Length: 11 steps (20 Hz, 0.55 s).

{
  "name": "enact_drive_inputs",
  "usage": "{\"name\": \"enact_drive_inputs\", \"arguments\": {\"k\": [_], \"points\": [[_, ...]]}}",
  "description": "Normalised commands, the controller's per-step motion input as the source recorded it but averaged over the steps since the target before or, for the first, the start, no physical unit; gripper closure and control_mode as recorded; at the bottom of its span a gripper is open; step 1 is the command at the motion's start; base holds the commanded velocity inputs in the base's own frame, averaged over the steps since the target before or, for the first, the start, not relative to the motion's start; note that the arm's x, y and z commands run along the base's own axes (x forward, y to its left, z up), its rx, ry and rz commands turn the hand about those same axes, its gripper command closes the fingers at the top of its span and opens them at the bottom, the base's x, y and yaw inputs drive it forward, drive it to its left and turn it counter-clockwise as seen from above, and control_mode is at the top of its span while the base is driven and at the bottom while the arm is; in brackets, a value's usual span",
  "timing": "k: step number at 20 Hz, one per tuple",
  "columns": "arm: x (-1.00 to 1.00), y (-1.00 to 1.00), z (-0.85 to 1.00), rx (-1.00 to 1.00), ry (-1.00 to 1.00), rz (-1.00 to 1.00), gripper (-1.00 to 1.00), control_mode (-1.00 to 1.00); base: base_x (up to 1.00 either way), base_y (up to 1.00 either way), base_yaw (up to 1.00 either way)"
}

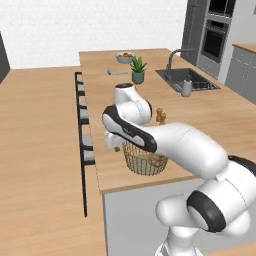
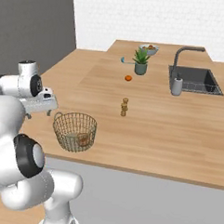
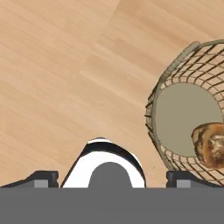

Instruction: Open the cabinet, pick up the bread from the cabinet and place it in the basket. Then move the basket to the dining counter.

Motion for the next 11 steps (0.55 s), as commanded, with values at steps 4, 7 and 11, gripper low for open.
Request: {"name": "enact_drive_inputs", "arguments": {"k": [4,7,11], "points": [[-1.00,0.19,0.00,-0.07,-0.08,0.00,-1.00,-1.00,0.00,0.00,0.00],[-1.00,0.00,0.00,-0.08,-0.11,0.00,-1.00,-1.00,0.00,0.00,0.00],[-0.67,-0.05,0.00,-0.03,-0.06,0.00,-1.00,-1.00,0.00,0.00,0.00]]}}
